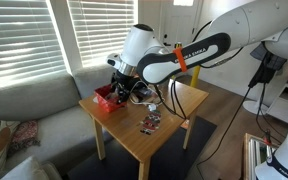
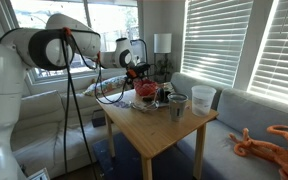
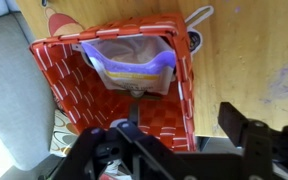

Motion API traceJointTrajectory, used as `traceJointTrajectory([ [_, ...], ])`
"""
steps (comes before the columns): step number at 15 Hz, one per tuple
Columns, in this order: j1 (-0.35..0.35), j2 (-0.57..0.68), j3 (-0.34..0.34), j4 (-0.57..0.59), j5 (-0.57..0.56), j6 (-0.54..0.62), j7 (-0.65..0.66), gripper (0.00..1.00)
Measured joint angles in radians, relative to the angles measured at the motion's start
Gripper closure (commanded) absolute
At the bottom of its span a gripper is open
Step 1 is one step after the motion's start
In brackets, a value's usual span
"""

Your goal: Pick up the red basket and put it on the bottom right corner of the table

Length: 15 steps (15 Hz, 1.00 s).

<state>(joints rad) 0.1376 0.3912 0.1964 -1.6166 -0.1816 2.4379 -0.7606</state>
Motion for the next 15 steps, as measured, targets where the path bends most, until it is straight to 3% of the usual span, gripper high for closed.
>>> traceJointTrajectory([
  [7,0.0,0.017,0.0,0.0,0.001,-0.003,-0.009,0.97],
  [15,0.005,-0.004,0.011,0.004,0.004,-0.033,0.014,0.99],
])
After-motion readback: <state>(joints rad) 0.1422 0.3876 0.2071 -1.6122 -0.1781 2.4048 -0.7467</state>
